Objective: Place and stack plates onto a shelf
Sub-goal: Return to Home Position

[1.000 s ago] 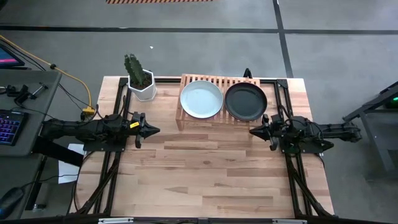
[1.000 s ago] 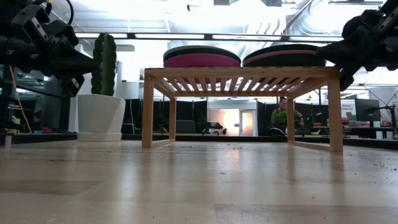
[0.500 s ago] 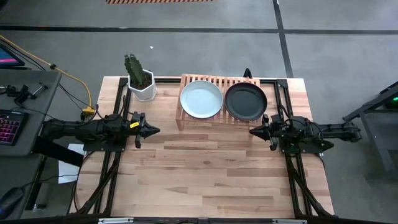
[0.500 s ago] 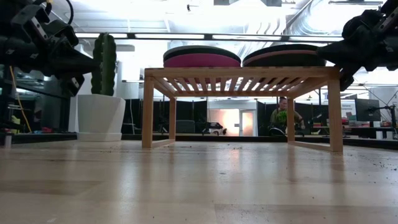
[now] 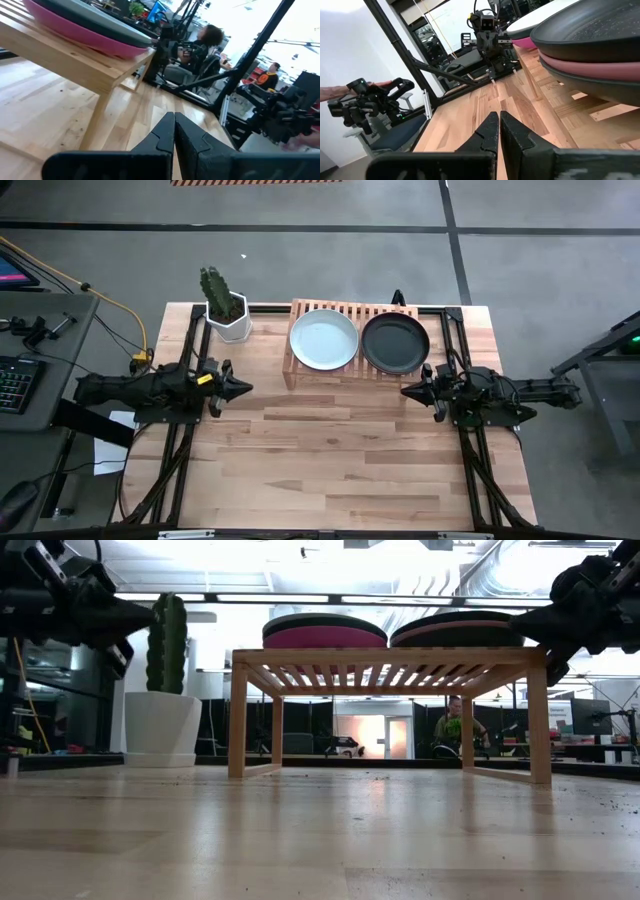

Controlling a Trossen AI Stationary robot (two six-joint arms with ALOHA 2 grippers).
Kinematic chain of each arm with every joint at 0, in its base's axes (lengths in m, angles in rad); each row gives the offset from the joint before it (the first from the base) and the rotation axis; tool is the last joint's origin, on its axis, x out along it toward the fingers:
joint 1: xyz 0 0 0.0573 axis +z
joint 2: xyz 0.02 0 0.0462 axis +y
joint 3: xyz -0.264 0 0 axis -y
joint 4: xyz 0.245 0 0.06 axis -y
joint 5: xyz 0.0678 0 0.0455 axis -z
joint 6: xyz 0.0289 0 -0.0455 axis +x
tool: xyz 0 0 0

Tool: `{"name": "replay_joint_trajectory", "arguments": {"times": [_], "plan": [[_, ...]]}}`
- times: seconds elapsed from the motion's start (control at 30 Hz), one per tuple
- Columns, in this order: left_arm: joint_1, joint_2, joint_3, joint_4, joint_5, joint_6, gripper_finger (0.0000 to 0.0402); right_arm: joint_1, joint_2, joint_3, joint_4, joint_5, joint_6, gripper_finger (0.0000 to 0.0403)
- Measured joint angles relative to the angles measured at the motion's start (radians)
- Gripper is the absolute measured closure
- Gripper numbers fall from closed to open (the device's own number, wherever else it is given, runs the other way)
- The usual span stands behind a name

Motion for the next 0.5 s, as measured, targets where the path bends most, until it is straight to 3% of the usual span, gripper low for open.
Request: {"name": "replay_joint_trajectory", "arguments": {"times": [0.5], "plan": [[-0.053,0.003,0.001,-0.002,-0.004,0.000,0.0401,0.000,0.000,0.000,0.000,0.000,0.000,0.0402]]}}
